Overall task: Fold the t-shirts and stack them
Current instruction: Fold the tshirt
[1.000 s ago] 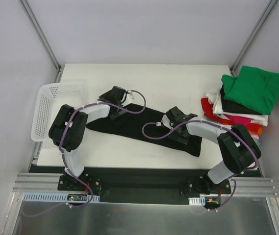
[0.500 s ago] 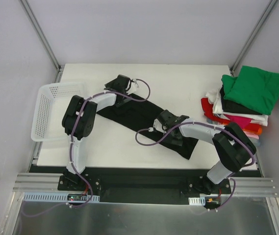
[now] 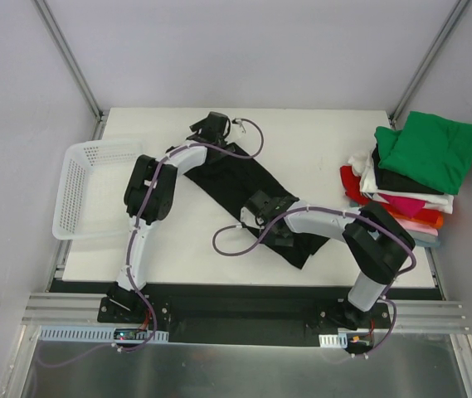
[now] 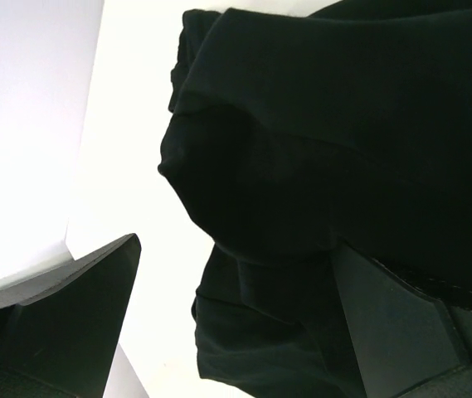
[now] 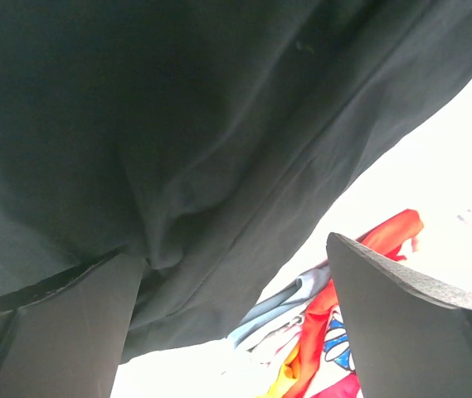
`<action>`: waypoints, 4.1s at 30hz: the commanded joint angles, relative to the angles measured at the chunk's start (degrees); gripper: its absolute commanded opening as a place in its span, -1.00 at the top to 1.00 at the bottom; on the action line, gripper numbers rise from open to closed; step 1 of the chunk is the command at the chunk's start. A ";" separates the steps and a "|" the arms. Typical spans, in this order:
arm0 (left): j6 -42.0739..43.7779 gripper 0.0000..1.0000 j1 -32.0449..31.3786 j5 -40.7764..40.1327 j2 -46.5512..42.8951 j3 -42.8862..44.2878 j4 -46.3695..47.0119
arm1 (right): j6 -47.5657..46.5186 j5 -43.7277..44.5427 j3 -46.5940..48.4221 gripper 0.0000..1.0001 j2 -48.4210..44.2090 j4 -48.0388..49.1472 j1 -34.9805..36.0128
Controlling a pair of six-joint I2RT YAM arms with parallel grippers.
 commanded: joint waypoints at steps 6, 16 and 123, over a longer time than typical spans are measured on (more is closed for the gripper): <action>0.71 -0.99 -0.51 3.85 3.63 6.17 -0.26 | 2.36 -6.20 4.42 -0.93 4.20 1.18 5.63; 2.03 -0.99 -1.65 4.99 8.29 11.62 0.18 | 1.74 -3.22 6.88 -0.93 7.10 4.52 12.39; -6.58 -0.99 -3.41 -3.45 -49.45 -56.49 8.44 | 7.81 -20.62 4.68 -0.93 -13.91 -11.57 16.00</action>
